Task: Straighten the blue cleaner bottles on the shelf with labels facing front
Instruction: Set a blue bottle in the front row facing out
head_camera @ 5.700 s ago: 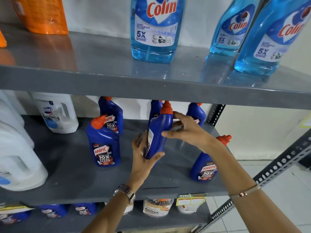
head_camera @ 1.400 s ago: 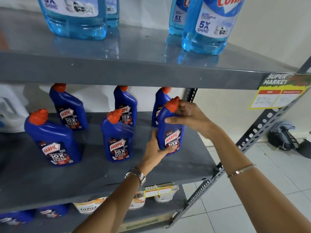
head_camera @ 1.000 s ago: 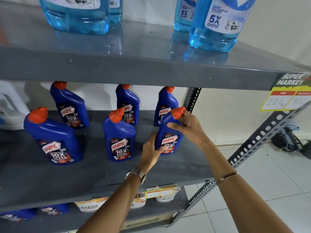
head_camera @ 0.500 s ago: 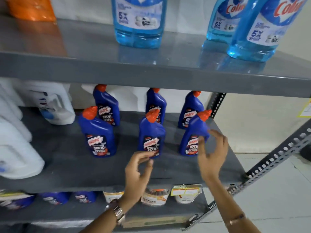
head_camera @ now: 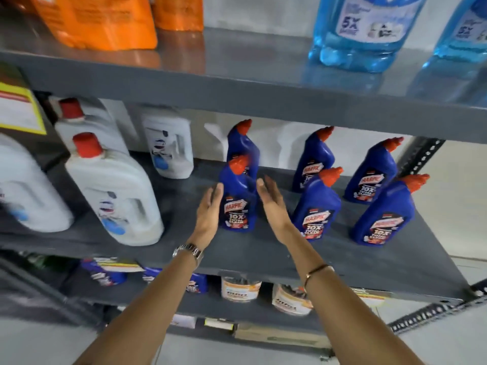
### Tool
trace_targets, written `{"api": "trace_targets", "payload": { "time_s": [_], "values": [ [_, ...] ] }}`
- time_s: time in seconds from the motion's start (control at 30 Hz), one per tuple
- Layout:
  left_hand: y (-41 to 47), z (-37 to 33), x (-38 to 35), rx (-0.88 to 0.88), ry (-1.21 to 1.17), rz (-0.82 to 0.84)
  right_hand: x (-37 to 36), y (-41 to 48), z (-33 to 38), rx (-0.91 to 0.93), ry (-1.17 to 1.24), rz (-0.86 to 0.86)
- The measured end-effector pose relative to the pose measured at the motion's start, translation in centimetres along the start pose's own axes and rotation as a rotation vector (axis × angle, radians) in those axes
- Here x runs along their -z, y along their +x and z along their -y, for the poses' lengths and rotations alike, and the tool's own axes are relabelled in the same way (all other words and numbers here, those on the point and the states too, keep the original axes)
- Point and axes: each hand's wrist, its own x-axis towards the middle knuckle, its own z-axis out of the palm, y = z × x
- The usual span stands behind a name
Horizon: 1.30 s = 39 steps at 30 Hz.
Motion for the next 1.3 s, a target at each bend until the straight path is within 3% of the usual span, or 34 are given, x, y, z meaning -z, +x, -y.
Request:
{"api": "trace_targets", "payload": {
  "time_s": [0.1,0.53,0.6,1.3],
  "values": [
    [0.5,0.7,0.6,0.044,0.002,0.05,-0.7,0.9,-0.5,-0.033,0.035,0.073],
    [0.1,1.2,2.6,0.1,0.038,0.128,-1.3,-0.4,-1.7,0.012,0.028,0.073],
    [-2.8,0.1,3.5,0.073,0.026,0.193,-1.3,-4.1,-0.4,0.029,0.033,0.035],
    [-4.2,0.9,3.3,0.112,0.019,0.173,-1.8,-6.1,-1.2,0.007,0.083,-0.003]
  ]
}}
